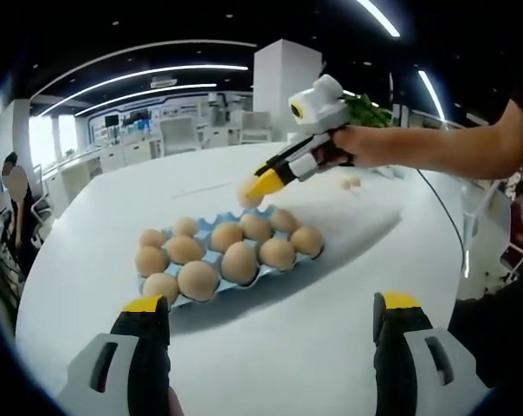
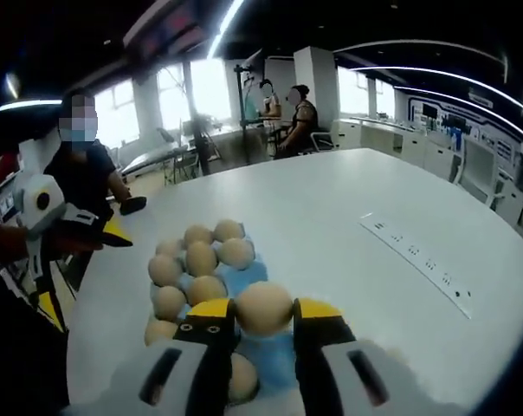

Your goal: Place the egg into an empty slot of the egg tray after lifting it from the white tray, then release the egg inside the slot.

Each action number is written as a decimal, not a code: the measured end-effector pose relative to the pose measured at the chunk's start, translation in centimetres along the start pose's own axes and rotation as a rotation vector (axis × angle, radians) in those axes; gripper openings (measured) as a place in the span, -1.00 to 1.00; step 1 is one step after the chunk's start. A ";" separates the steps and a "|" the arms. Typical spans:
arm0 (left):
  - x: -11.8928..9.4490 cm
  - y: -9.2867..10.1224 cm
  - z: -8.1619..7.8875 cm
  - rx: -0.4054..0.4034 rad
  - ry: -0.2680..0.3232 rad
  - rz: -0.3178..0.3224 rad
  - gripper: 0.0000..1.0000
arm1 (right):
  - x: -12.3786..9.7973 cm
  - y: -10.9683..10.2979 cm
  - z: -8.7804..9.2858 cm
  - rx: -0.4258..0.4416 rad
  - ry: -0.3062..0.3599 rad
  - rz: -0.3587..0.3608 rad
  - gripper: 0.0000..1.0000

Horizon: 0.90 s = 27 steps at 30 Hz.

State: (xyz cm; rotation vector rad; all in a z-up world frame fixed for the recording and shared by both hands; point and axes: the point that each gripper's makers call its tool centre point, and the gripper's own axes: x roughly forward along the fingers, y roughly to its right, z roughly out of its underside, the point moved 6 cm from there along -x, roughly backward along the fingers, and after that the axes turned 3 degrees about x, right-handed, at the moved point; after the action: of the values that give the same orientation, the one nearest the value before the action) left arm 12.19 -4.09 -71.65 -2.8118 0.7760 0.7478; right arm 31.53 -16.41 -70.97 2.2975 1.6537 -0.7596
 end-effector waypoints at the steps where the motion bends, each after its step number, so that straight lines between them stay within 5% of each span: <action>1: 0.0 0.0 0.1 -0.001 -0.001 0.002 1.00 | 0.2 -0.1 -0.1 0.007 0.007 -0.007 -0.46; 10: 0.0 -0.1 0.4 -0.009 -0.004 0.000 1.00 | 1.8 -0.7 -0.8 0.030 0.029 -0.026 -0.46; 27: -0.6 -0.6 0.9 -0.025 -0.005 -0.011 1.00 | 4.3 -1.0 -0.9 0.000 -0.030 -0.045 -0.46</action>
State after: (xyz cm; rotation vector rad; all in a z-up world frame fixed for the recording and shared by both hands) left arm 11.68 -3.13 -72.15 -2.8327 0.7545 0.7670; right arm 31.85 -12.11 -72.37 2.2442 1.6976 -0.7995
